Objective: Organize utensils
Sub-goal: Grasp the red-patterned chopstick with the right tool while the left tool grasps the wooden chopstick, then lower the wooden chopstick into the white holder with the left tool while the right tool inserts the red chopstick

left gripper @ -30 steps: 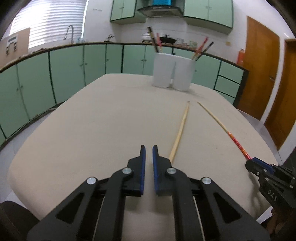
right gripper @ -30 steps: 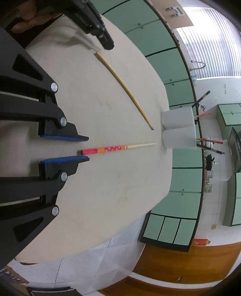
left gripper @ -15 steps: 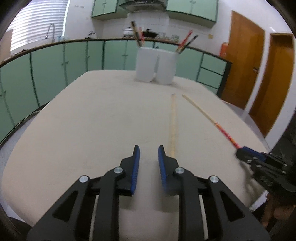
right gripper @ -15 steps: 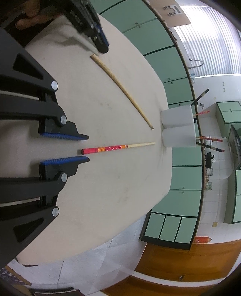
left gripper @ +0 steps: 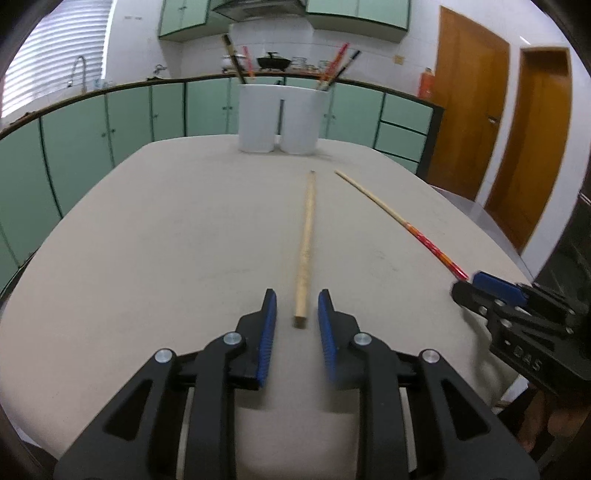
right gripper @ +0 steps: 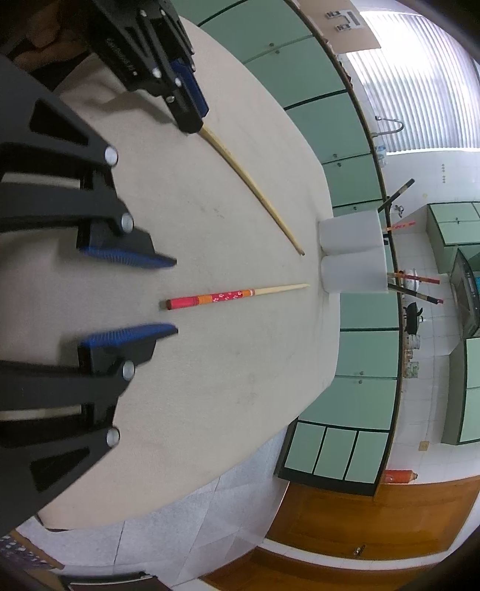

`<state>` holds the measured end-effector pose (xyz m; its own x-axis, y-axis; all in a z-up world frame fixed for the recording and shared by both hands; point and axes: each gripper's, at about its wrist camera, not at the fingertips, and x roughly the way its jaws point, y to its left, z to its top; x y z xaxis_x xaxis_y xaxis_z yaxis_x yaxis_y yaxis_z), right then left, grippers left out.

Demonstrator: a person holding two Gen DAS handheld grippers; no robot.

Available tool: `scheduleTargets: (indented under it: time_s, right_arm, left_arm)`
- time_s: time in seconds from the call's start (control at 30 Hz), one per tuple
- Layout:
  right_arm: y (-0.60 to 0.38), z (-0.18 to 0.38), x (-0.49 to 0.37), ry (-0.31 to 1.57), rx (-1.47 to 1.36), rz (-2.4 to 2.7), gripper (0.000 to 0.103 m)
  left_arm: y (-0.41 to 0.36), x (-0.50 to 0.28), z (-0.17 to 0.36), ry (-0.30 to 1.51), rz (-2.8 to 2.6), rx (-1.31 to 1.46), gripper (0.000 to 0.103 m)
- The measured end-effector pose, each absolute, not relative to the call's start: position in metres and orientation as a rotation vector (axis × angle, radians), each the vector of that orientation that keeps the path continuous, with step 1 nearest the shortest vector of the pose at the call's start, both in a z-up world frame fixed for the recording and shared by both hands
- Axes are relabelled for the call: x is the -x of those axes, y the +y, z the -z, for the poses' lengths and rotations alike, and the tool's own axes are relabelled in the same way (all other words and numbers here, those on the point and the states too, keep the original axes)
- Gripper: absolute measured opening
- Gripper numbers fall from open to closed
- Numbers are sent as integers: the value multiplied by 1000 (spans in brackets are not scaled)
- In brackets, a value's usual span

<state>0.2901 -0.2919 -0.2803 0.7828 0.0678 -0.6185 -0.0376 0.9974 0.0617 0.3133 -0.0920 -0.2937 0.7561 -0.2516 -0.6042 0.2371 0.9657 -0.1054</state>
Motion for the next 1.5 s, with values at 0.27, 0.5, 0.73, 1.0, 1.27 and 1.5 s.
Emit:
scheduleTargets:
  time_s: [0.27,0.5,0.73,1.0,1.27,1.5]
  right_arm:
    - [-290,278,-294,679,-46,-84,6]
    - [-295,234,-285,682,-74,-126,5]
    - [-294,146,-302,640,-6,-183,5]
    - [-283,62,-382,746,70,-302,5]
    - [-265,28,-453,882,133,-338,5]
    - [-257,9,-493,936,133,-328,5]
  left_arm:
    - [-91,-318,292,685,301,97,6]
    - [-84,-308,245,662,302,135,6]
    - [-73,-316,183,590,308,101,6]
    - [-65,-371,126,644,373,76,6]
    - [-71,-430,94,730,417,33,6]
    - [-73,-465,76,777,438,39,6]
